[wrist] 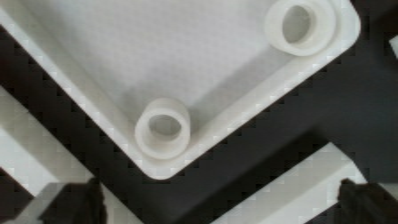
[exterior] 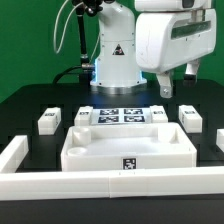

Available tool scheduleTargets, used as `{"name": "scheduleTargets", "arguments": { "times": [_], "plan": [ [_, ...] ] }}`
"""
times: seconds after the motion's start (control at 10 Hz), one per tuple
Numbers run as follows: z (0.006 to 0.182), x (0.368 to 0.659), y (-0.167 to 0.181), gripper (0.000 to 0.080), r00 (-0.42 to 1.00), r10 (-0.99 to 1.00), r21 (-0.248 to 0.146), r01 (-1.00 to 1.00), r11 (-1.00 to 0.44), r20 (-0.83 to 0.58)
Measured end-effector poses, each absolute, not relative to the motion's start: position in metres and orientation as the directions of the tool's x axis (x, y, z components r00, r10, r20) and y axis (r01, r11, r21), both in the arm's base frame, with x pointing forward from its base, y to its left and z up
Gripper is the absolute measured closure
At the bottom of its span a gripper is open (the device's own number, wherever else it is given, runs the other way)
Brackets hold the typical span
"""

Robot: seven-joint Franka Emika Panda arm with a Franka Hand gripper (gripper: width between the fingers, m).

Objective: Assemble desk

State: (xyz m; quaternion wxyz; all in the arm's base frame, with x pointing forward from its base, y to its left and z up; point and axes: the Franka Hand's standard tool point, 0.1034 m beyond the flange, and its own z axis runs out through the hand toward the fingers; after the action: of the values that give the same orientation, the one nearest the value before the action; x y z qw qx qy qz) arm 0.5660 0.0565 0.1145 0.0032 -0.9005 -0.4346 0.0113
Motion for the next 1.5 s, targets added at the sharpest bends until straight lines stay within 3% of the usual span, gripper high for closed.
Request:
{"name": "scheduleTargets", "arguments": {
  "times": [0.7,0.9,1.2,1.5],
  "plan": [
    [0.113,0.566,0.055,0.0150,0.584,0.812,-0.008,0.812,-0.584,-0.008],
    [0.108,0.552,0.044,0.0150,0.442,0.897,0.003,0.897,-0.442,0.001],
    [0.103,0.522,0.030,0.0150,0.144,0.990,-0.020,0.989,-0.144,-0.009],
    [0.100,0.520,0.027,0.0150,0.045,0.999,-0.018,0.999,-0.045,-0.006]
  ]
}}
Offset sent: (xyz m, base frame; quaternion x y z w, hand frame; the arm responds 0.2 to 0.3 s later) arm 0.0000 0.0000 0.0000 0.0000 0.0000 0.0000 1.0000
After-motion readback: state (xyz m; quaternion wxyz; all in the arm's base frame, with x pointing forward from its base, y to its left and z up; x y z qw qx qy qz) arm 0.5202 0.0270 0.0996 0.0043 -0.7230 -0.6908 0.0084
